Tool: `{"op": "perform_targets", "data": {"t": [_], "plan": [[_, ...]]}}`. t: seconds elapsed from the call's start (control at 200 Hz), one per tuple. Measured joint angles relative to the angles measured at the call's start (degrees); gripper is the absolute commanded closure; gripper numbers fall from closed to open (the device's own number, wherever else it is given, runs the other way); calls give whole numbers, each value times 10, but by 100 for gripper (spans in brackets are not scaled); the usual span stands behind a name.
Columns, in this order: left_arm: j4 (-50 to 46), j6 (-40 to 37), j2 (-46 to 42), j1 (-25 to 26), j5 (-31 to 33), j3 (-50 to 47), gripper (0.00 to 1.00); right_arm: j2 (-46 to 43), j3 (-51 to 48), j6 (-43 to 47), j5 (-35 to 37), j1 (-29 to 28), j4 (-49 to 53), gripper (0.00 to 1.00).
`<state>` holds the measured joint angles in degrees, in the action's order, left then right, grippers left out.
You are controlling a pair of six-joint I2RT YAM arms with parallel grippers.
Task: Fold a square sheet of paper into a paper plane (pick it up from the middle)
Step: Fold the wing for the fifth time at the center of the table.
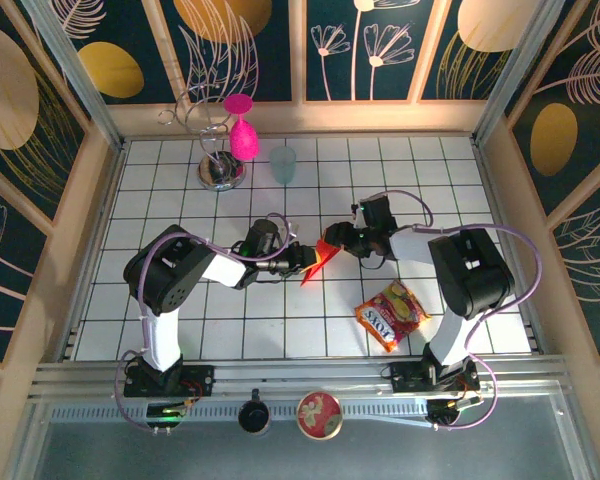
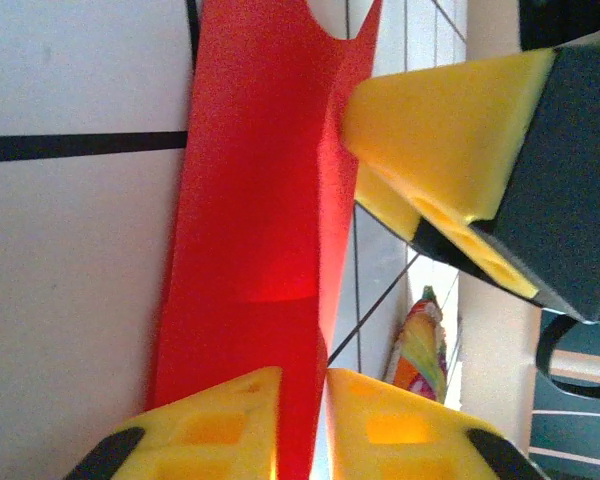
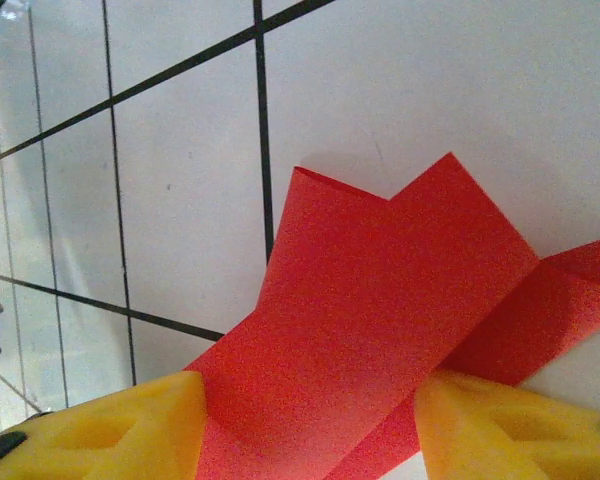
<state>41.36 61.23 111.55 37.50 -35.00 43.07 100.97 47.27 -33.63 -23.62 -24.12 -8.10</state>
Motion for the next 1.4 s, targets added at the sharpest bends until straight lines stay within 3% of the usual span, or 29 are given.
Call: {"op": "perform_targets", "data": {"t": [0.235,0.601,0.921,1.402], "plan": [[-43,-27,-17,0,27,0,67,6,18,-10,27,-9,29,45],[-90,-64,-114,1,88,-28,55,9,24,-25,32,-10,37,45],[-197,-127,-118,38,141,-3,56,12,26,-30,33,-10,41,46],[-236,-160,-76,41,147,36,67,12,26,-34,36,-10,41,46]]}}
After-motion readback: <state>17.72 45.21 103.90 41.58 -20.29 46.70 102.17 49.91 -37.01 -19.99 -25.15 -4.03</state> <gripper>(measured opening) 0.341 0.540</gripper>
